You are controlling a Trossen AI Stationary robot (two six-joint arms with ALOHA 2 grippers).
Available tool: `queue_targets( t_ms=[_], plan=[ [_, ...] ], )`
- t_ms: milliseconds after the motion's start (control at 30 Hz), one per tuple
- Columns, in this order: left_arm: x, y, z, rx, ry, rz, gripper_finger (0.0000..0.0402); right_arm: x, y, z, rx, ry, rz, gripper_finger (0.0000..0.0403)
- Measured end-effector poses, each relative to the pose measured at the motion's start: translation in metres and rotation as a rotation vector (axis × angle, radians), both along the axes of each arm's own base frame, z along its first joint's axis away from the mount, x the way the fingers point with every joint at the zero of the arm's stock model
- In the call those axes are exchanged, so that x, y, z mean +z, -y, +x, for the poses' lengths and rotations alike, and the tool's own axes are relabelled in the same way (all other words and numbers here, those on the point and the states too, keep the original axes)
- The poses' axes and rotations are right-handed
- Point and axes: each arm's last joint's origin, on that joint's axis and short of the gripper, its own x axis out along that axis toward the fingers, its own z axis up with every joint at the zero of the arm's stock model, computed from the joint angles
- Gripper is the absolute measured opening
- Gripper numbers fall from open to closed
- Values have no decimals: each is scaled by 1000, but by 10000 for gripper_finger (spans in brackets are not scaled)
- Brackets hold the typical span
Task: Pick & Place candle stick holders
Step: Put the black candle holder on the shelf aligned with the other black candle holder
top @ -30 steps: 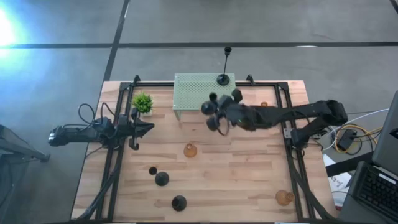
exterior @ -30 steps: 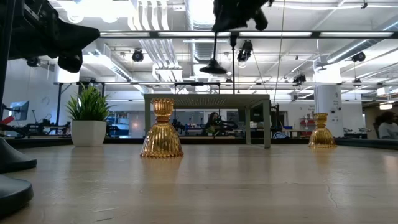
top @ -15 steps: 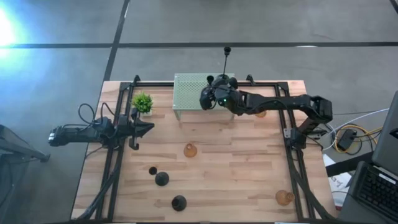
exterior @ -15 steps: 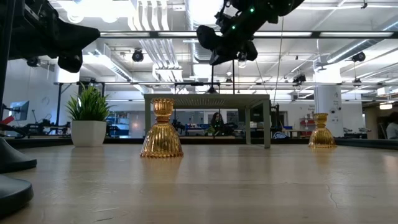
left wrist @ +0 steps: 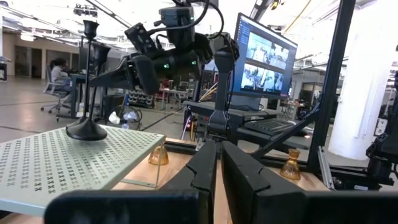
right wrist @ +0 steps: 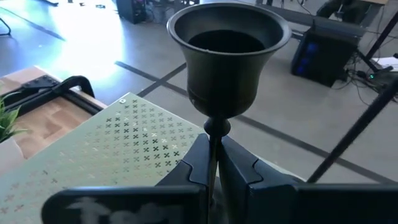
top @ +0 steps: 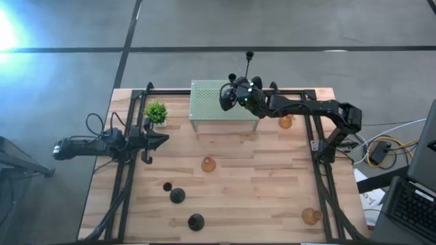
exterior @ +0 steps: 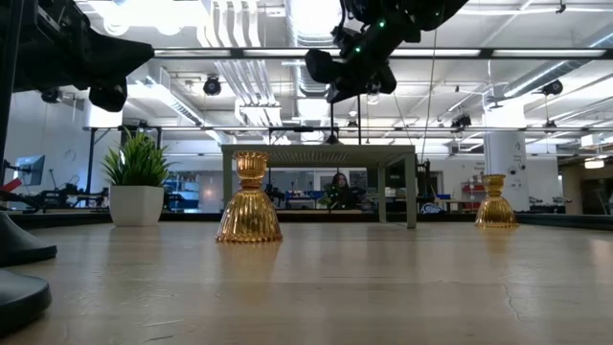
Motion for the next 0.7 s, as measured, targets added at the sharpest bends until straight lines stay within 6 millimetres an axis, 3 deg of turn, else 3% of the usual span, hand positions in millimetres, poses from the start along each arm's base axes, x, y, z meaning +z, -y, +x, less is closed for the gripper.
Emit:
queue_targets(
  t_ms=[700],
  plan=[
    [0,0,0,0,0,-1,28,-1,17,-5,14,5,24,11]
  ],
)
